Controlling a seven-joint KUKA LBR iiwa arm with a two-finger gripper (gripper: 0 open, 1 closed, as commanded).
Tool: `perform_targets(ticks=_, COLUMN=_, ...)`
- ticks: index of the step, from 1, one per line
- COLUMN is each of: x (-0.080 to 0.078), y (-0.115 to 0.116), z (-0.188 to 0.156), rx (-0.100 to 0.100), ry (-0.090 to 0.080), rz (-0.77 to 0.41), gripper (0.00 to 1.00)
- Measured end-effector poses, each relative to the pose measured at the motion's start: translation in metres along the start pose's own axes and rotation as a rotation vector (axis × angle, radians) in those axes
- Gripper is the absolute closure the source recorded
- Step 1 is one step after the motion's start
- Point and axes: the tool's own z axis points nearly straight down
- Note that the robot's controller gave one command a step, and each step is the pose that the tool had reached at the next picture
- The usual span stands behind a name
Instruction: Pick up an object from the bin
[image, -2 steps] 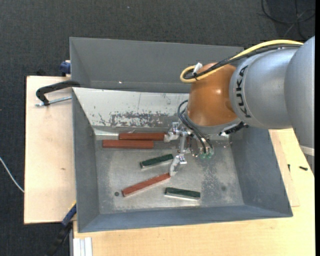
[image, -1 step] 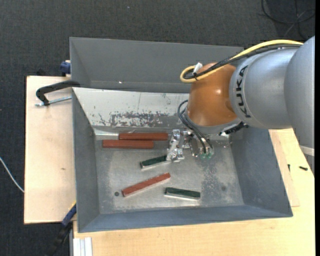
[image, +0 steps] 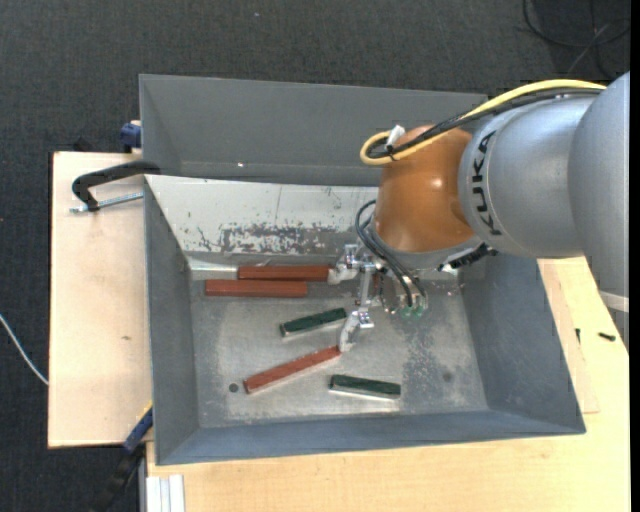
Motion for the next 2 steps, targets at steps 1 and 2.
perform_targets(ticks=1, x=0.0000, y=0.0000, z=0.0000, rx=0.000, ry=0.000, rz=0.000, gripper=1.00)
perform_targets(ticks=2, x=0.0000, y=0.0000, z=0.0000, rx=0.000, ry=0.000, rz=0.000, gripper=0.00)
